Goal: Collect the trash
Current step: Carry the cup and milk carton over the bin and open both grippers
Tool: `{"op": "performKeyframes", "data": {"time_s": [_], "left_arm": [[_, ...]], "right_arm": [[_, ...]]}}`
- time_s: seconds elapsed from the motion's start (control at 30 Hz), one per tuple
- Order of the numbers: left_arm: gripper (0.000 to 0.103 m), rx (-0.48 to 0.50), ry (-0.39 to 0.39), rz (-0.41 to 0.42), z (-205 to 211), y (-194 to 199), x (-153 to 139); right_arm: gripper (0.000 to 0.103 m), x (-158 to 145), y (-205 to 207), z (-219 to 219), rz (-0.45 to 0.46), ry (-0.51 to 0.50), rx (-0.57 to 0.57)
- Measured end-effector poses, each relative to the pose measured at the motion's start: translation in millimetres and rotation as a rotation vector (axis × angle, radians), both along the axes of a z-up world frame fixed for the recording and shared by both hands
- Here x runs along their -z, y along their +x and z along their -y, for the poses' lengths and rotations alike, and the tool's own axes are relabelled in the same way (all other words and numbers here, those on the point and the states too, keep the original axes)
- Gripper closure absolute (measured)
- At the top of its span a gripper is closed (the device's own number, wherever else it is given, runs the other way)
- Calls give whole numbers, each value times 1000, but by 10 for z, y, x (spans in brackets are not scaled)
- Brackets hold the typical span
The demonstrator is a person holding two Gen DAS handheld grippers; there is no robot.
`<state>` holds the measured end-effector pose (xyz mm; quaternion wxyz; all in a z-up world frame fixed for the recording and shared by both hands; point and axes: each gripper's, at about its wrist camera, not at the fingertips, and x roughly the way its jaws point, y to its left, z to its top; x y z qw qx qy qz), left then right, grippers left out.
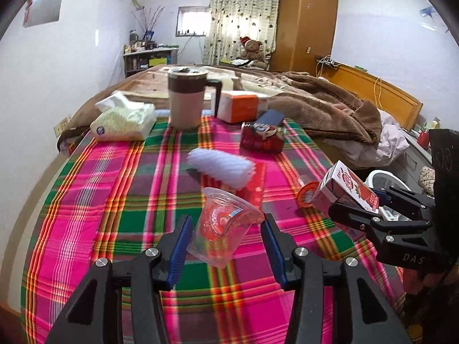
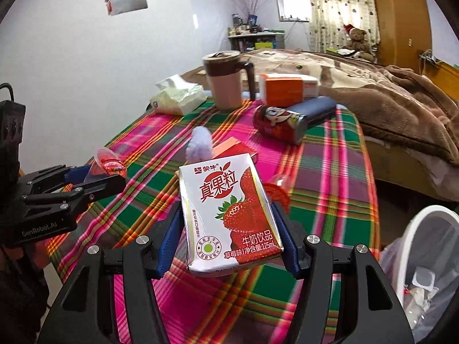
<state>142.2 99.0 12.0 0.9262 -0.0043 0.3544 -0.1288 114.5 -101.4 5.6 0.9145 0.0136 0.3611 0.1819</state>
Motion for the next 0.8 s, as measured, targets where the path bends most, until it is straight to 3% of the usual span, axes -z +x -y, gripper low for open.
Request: {"op": "performKeyframes", "data": {"time_s": [0.8], "left_arm": [[53,202,-12,26,1318,0,-268]], "right_arm": [[42,-174,-287,1263,42,-2,284]]}}
